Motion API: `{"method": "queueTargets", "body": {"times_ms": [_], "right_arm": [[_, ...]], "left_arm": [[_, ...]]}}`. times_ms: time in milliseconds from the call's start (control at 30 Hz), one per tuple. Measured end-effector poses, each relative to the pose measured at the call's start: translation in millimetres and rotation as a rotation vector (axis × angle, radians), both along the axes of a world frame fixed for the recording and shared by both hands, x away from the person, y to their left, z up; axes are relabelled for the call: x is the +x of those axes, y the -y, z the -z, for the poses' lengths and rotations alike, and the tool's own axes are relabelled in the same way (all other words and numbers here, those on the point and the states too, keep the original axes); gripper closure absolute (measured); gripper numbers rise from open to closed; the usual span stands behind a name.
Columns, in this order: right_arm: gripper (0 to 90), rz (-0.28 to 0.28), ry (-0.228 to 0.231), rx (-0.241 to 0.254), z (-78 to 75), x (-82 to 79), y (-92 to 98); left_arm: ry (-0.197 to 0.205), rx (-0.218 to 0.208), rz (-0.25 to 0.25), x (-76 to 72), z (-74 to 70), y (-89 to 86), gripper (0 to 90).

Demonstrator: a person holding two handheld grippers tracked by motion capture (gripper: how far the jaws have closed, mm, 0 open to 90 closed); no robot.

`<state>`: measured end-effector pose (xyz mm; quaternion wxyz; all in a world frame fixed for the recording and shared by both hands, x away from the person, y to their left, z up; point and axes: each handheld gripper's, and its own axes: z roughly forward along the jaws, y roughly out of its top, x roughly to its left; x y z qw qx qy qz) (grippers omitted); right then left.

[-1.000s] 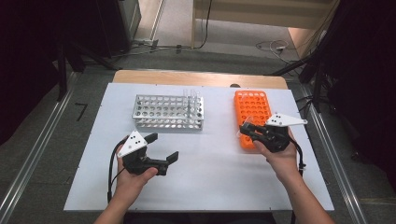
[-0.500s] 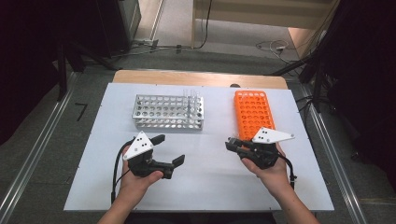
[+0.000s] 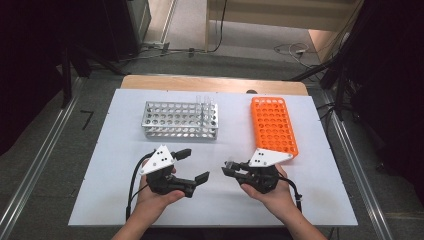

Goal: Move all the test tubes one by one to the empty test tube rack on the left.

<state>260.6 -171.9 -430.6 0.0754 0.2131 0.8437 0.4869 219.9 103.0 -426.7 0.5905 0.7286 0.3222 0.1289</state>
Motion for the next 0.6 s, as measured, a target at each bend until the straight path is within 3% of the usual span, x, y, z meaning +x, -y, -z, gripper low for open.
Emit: {"method": "queueTargets", "body": {"times_ms": [100, 400, 600], "right_arm": [[74.2, -0.016, -0.003, -0.003, 2.1, -2.6, -4.9], [74.1, -0.051, -0.01, -0.02, 5.9, -7.6, -16.6], [74.2, -0.076, -0.008, -0.025, 7.5, -11.3, -24.0]], "left_arm": [[-0.002, -0.009, 0.016, -1.2, -1.7, 5.9, 19.1], [0.022, 0.031, 0.057, -6.4, -2.6, 22.8, 43.7], [0.03, 0.041, 0.077, -7.3, -1.9, 29.1, 53.6]]}}
